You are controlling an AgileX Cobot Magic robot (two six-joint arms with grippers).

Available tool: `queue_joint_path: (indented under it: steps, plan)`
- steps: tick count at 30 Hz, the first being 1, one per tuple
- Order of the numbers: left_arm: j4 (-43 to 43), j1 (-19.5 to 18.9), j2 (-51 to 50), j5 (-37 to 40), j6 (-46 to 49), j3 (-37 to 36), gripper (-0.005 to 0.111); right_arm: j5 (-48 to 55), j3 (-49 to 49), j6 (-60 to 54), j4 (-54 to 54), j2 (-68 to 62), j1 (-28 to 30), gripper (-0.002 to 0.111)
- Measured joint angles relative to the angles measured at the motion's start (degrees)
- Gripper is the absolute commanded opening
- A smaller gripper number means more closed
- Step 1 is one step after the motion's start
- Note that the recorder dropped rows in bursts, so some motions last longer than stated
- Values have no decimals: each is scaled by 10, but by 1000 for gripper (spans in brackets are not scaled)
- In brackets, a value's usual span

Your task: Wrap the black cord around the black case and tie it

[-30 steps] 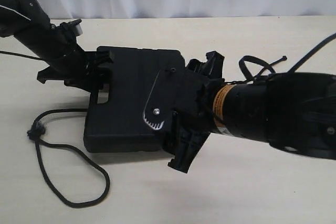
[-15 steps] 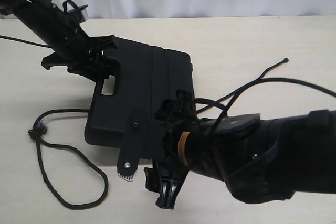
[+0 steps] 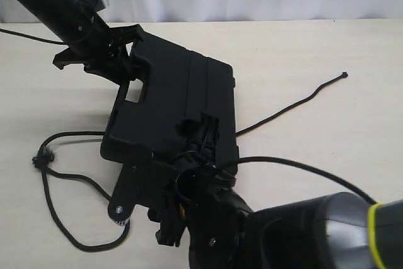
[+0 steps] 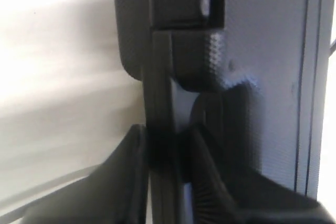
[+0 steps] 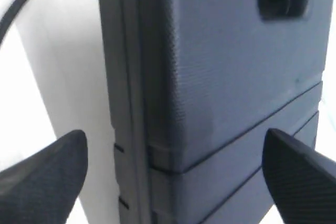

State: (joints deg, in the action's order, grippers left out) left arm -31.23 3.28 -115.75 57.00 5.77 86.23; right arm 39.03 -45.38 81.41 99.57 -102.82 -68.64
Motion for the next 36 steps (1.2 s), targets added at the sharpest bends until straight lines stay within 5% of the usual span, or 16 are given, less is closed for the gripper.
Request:
queue_joint_path:
  steps: [13,15,21,29,36]
  plan:
    - [-7,0,0,5,1,1,6,113,-122,45,1,-144,-1,80]
    - [-8,0,0,5,1,1,6,126,-131,47,2,-156,-1,68]
    - [-17,0,0,1,26,1,12,147,-135,51,5,-167,-6,5]
    - [-18,0,0,16,90,7,51,152,-135,55,5,-167,-6,4]
    - [105,-3,2,82,105,93,54,153,-134,54,-8,-157,-6,4]
